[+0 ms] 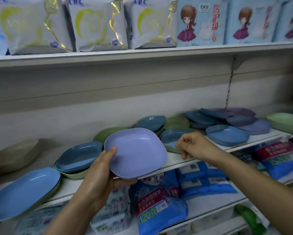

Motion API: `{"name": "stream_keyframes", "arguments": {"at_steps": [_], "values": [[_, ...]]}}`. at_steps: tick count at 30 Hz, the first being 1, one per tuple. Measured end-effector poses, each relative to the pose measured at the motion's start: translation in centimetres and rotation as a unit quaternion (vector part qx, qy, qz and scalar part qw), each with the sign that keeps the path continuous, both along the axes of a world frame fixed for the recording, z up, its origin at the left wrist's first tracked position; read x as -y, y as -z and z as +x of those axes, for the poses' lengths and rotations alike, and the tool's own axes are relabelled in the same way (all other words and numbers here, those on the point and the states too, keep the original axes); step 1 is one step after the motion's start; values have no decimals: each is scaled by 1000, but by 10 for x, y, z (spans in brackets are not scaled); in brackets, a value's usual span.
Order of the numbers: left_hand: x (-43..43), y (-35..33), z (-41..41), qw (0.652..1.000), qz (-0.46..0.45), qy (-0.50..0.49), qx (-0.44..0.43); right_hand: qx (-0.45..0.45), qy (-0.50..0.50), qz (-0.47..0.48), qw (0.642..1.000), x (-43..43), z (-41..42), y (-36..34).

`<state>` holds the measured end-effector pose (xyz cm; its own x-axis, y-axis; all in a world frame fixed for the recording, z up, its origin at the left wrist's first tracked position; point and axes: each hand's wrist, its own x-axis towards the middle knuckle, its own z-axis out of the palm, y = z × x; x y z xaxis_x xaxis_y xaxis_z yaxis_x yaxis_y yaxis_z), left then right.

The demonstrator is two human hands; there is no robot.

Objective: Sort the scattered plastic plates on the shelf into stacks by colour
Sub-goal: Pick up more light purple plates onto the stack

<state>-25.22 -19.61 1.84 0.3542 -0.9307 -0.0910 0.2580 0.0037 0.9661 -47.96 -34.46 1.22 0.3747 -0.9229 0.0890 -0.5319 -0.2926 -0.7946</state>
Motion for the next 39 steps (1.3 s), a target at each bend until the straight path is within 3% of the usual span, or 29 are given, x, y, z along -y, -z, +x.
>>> {"name": "stream_keyframes", "arguments": {"at_steps": [10, 22, 32, 36, 39], "values": [[60, -13, -85, 997, -5, 75, 2, 56, 117, -27, 991, 34, -108, -4], [159, -10, -239, 999, -23, 19, -38, 60, 151, -74, 984, 185, -302, -47], [150, -23, -198, 980, -71, -183, -25, 15, 47, -71, 996, 250, -291, -35], [151, -24, -199, 981, -59, -183, -15, -69, 12, -136, 988, 256, -286, -32], [159, -22, -220, 986, -48, -157, -9, -183, -84, -133, 970, 237, -287, -31]]}}
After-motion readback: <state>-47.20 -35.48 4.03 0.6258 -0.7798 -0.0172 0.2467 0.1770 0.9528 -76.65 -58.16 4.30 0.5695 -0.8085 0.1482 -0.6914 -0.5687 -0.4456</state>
